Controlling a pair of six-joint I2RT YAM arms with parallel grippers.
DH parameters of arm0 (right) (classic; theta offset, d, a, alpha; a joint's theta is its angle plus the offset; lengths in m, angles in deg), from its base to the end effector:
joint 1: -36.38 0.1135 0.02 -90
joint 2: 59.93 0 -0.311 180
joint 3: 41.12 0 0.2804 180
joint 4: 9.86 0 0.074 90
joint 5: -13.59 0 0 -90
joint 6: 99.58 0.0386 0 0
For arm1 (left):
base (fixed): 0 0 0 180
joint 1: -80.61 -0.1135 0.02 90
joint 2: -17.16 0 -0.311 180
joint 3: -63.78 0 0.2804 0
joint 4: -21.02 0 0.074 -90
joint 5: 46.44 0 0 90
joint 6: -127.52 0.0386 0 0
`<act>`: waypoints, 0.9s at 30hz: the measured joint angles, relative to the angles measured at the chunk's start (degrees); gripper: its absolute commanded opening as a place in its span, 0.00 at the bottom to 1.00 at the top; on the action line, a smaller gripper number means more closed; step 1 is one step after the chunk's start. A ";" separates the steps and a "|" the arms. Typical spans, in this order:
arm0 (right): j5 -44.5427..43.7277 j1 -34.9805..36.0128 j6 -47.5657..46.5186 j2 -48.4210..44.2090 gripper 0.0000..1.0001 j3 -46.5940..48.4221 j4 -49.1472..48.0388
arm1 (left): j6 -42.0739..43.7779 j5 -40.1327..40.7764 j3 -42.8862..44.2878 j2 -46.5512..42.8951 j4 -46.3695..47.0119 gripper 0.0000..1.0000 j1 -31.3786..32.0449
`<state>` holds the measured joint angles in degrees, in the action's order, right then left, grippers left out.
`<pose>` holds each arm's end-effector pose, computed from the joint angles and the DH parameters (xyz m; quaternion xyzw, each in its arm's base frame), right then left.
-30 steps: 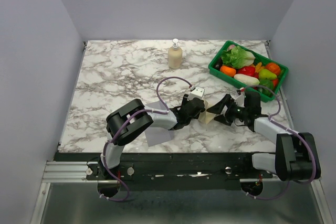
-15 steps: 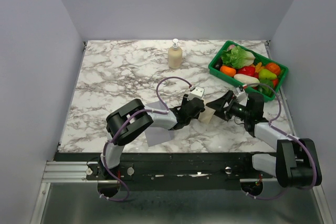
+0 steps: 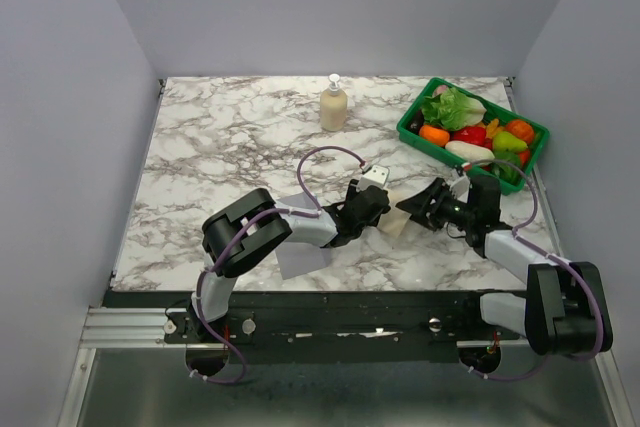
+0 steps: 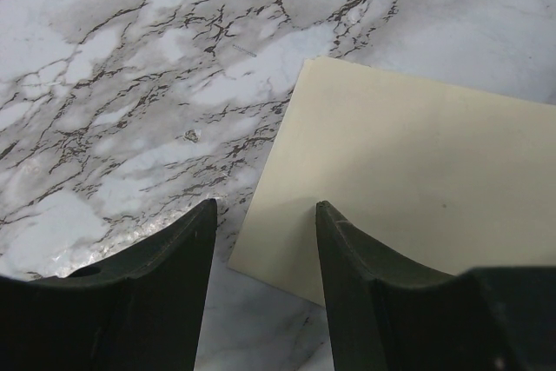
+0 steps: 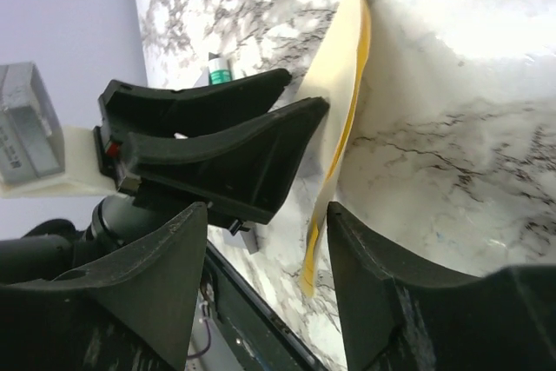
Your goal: Place the letter into the envelope and seal it
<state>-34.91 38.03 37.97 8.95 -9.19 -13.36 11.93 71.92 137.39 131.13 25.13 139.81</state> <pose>0.2171 0.0318 0.1783 0.1666 0.8238 0.4681 0.2729 0.2447 -0.3746 0.1523 0.1440 0.8599 -0.1341 0.4710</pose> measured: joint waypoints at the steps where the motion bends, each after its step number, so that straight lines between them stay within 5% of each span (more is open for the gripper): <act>1: -0.79 0.00 -0.44 0.00 0.56 0.07 0.68 | -0.02 -0.07 0.00 0.00 0.02 0.57 0.00; 5: -3.54 0.00 -1.60 0.04 0.39 0.11 2.71 | -0.20 -0.39 -0.07 0.00 0.20 0.57 -0.09; 6: -4.07 0.00 -1.79 0.15 0.26 0.15 2.91 | -0.24 -0.52 -0.11 -0.02 0.26 0.58 -0.17; 10: -5.62 0.00 -2.60 1.25 0.01 0.74 3.23 | -0.48 -0.87 -0.11 -0.07 0.39 0.58 -0.24; 17: -7.61 0.00 -3.26 1.44 0.01 0.85 4.28 | -0.44 -1.86 -1.07 -4.17 -3.87 0.73 -0.52; 27: -3.32 0.00 -8.61 -4.31 0.01 6.54 9.33 | 3.58 -2.03 1.66 -29.09 -11.78 0.93 -3.45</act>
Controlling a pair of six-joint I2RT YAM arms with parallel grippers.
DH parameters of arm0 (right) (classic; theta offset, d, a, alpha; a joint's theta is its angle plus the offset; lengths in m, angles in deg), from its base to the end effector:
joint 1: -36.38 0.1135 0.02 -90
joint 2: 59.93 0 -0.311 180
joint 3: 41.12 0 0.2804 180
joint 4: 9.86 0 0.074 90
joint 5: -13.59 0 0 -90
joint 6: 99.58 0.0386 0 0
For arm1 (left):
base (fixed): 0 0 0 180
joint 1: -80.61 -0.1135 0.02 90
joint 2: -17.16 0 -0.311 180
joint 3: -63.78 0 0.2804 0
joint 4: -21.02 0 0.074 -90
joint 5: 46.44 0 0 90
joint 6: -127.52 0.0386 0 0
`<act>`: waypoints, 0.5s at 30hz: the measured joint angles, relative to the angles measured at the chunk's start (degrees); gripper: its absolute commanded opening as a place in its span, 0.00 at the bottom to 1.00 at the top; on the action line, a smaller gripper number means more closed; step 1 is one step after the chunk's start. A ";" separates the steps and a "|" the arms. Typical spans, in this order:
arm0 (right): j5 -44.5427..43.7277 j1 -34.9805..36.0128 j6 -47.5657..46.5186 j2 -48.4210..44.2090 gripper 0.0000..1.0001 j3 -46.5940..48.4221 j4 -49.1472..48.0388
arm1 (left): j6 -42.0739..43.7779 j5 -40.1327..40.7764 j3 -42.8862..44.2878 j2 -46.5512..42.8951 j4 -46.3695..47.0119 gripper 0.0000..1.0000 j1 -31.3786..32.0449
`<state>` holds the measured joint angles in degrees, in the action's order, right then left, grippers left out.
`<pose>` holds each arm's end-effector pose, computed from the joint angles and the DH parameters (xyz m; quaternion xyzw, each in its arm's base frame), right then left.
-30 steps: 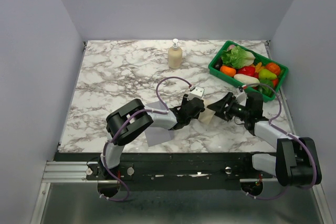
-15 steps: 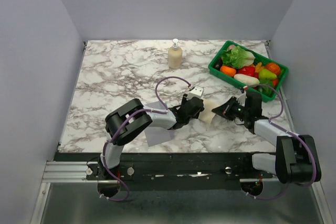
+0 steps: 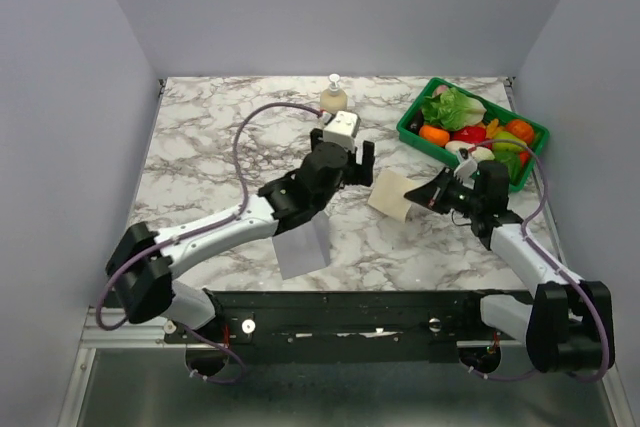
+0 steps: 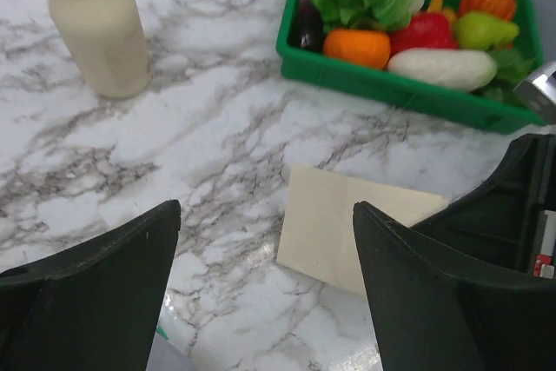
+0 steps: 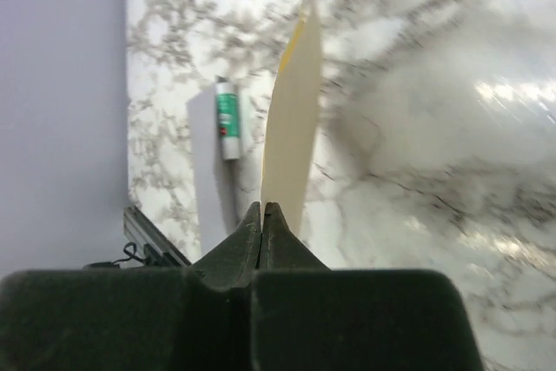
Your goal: Place the letter into the envelope and seal it
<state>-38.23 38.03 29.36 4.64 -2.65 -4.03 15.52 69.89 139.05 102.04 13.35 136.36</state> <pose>0.2260 0.0304 0.2158 0.1137 0.8336 0.4273 0.3310 0.2237 -0.2982 0.3442 0.0984 0.7896 -0.2195 0.5645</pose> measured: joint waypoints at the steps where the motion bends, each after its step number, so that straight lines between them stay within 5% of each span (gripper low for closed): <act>1: 1.49 0.00 -0.87 -0.85 0.01 1.14 0.15 | 0.96 -0.52 0.61 -2.67 -1.20 0.94 -0.44; 10: 18.03 0.76 -9.11 -5.51 0.01 13.84 4.52 | 12.33 -15.89 8.11 -20.85 -15.43 0.99 -2.27; 15: 19.32 9.29 -16.50 -3.21 0.01 27.69 16.28 | 19.61 -26.21 16.22 -24.20 -25.59 0.99 -2.27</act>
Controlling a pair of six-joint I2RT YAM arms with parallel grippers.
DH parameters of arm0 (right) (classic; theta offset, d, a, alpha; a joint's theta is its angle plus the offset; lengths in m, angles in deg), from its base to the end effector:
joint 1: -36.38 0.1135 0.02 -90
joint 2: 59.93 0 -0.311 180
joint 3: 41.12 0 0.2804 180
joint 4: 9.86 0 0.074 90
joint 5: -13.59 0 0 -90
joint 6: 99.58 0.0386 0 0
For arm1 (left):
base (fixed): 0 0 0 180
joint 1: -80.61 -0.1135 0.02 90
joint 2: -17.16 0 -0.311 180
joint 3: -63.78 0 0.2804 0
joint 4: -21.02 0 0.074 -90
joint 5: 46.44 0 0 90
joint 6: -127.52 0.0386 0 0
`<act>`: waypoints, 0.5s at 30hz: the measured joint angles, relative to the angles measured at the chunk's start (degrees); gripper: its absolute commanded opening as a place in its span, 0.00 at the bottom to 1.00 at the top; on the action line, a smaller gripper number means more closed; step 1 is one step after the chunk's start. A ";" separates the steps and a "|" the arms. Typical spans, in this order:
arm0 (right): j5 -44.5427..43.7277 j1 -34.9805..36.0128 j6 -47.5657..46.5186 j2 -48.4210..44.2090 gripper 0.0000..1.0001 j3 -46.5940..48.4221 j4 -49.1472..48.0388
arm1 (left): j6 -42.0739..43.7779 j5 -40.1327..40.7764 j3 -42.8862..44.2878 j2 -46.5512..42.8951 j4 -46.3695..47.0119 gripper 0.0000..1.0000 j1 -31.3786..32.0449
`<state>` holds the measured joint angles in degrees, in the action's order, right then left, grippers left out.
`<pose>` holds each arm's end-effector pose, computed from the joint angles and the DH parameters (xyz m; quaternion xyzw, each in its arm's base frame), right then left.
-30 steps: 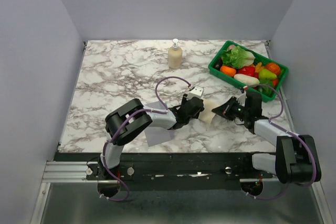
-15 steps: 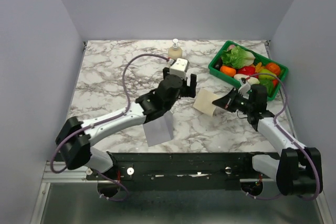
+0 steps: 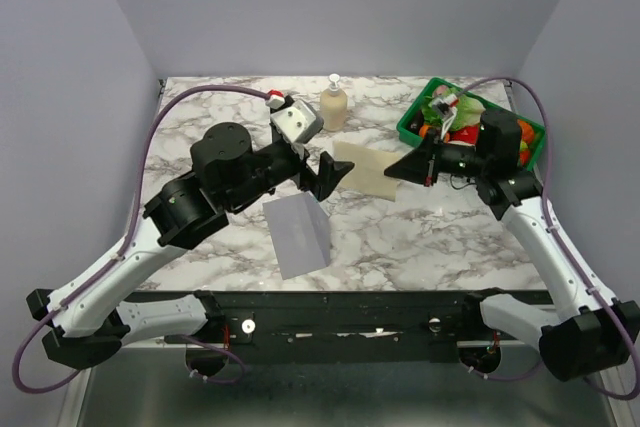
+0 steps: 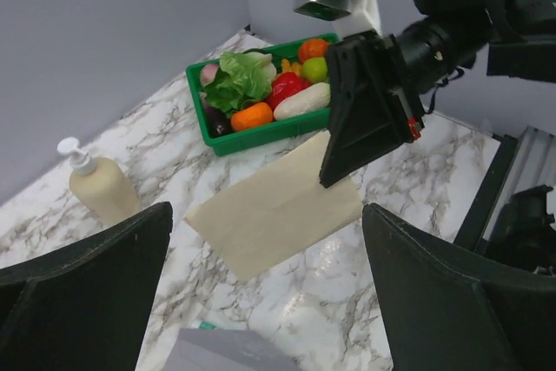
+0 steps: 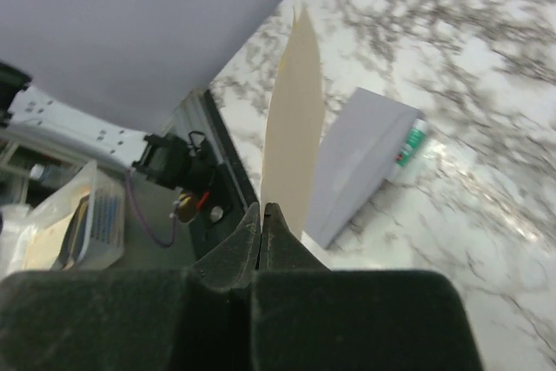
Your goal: Place the letter into the envelope and seal it
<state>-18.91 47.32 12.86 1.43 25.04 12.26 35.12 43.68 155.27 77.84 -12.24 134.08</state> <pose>0.2302 0.0777 0.3817 -0.2128 0.7312 0.5203 0.3864 0.1316 -0.1776 0.5235 0.3106 0.6518 -0.3234 0.6116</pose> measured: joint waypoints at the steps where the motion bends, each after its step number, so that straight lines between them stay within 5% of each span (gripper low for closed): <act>1: -0.07 2.27 -1.66 1.05 0.01 3.48 3.02 | 1.29 -1.64 1.60 -0.33 -2.21 0.99 0.00; 5: 0.24 8.37 -7.98 3.89 0.01 12.20 11.23 | 5.68 -5.75 4.70 -1.38 -9.31 0.99 0.00; 15: 1.20 14.29 -17.57 3.67 0.01 14.95 25.68 | 11.85 -13.20 6.84 -2.56 -20.35 0.99 0.00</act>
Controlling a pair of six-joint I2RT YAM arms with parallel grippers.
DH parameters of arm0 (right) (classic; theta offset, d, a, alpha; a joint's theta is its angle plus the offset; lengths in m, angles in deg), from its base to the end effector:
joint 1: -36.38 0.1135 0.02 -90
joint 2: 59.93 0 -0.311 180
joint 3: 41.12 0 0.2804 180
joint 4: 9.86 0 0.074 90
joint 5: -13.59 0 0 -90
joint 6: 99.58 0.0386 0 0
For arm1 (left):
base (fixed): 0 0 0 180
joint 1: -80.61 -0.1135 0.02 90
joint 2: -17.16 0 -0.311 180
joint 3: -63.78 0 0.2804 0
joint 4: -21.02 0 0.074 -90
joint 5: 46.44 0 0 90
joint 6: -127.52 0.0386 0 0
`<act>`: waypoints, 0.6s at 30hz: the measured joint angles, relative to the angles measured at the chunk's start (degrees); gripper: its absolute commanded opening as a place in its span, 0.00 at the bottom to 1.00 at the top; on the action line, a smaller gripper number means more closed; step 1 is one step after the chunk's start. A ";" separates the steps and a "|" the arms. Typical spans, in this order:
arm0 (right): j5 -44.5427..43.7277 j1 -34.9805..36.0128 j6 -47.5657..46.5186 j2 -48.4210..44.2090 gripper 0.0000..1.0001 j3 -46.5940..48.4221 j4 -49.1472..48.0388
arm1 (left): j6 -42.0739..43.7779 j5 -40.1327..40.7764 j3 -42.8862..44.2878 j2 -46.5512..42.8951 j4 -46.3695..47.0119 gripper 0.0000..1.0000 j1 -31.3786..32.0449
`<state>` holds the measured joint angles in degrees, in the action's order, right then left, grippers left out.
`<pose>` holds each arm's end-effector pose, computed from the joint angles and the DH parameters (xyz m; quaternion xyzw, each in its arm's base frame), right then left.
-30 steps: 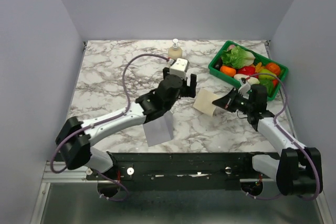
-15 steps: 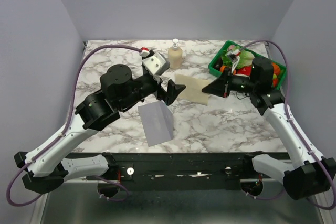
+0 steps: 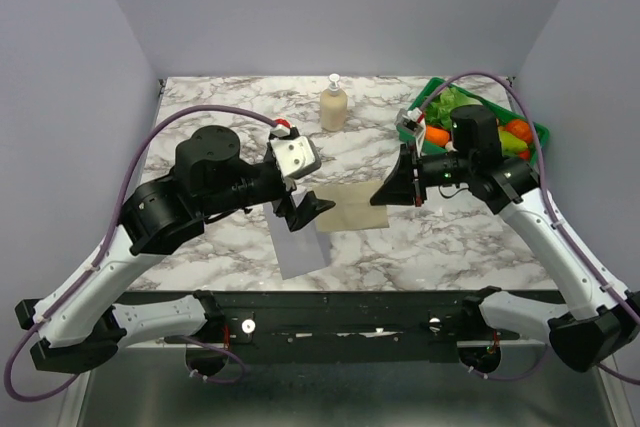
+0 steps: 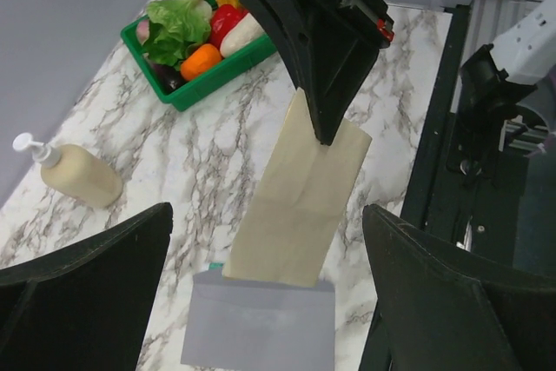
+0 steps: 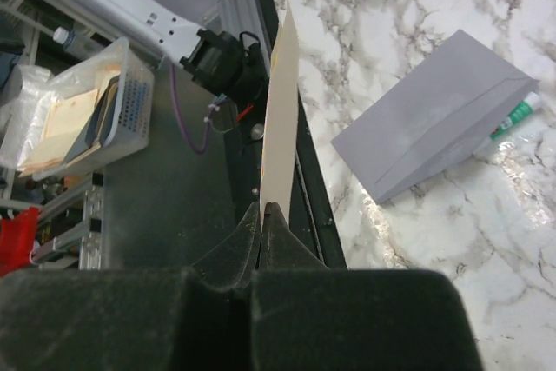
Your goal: Place the letter into the envelope and seal it
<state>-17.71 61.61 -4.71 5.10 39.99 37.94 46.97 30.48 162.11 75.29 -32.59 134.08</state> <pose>0.2014 0.1313 0.4236 -0.3695 0.7072 0.5236 0.2987 0.0992 -0.1486 0.5327 0.4671 0.6283 -0.3136 0.5373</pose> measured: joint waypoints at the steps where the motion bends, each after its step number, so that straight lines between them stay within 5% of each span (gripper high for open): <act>1: 0.02 0.81 -0.70 0.00 0.01 0.79 0.98 | 0.37 -1.07 0.63 0.15 -0.79 0.99 0.00; 18: 0.81 7.04 -6.95 -4.57 0.01 3.32 5.57 | 1.29 -19.63 0.85 6.84 -2.97 0.96 0.00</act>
<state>-16.90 68.65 -11.66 0.53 43.31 43.51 48.26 10.85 162.96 82.13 -35.57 134.08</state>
